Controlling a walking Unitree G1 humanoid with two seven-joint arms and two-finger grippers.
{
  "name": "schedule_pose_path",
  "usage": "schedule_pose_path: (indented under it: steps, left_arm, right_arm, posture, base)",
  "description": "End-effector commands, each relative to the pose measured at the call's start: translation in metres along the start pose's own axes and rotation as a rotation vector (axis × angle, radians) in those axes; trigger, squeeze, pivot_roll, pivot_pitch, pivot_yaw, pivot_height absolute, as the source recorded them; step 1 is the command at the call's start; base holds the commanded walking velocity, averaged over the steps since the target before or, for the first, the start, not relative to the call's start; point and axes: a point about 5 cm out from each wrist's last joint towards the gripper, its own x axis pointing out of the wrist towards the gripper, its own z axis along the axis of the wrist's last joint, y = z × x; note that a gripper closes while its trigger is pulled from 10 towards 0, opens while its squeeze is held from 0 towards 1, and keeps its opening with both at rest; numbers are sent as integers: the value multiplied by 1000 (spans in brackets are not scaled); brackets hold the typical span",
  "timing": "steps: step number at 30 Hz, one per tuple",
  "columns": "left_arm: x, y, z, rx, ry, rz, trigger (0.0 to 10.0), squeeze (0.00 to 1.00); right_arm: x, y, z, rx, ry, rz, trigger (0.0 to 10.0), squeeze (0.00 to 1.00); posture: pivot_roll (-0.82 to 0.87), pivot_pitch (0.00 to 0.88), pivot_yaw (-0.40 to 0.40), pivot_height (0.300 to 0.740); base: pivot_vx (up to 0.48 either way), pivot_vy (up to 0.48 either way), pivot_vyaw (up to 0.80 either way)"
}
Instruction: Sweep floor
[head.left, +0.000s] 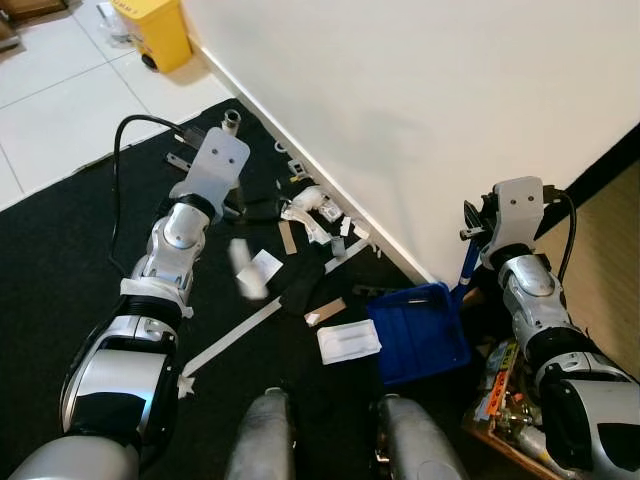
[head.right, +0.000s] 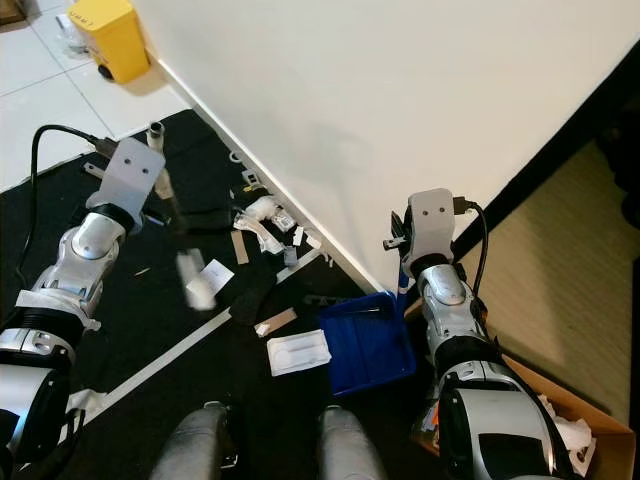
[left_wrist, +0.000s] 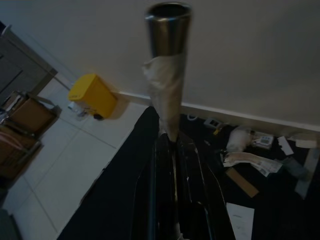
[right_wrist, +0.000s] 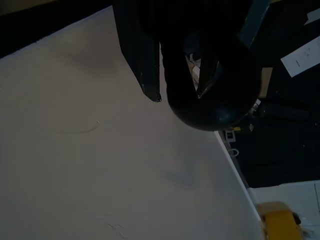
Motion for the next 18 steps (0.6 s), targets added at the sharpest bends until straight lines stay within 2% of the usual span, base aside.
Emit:
schedule_pose_path:
  steps: [1,4,7,10,12,13,18]
  left_arm:
    - [1,3,10,25,-49,7,10000,0]
    - [-1,-4,7,35,-43,-22,10000,0]
    - [-1,-11,2,3,-17,-42,10000,0]
    - [0,-16,5,-23,-29,-60,10000,0]
    - [0,-17,5,-39,-26,-55,10000,0]
    - [-1,-19,3,-74,-14,-47,10000,0]
    - [-3,-26,1,-97,-9,-52,10000,0]
  right_arm:
    - [-5,2,-14,50,65,-1,10000,0]
    - [-5,2,-15,67,72,-4,10000,0]
    - [-4,1,-14,86,74,-7,10000,0]
    - [-1,-6,-7,117,49,-40,10000,0]
    - [-1,-6,-7,122,47,-46,10000,0]
    - [-1,-7,-7,126,47,-50,10000,0]
    - [-1,-7,-6,138,42,-53,10000,0]
  posture:
    - [34,66,-26,740]
    - [26,77,-19,740]
    - [16,109,-19,740]
    - [11,128,-14,740]
    - [10,126,-13,740]
    - [8,102,-9,740]
    - [9,90,-12,740]
  base:
    - [0,0,0]
    - [0,0,0]
    - [0,0,0]
    - [0,0,0]
    - [0,0,0]
    - [0,0,0]
    - [0,0,0]
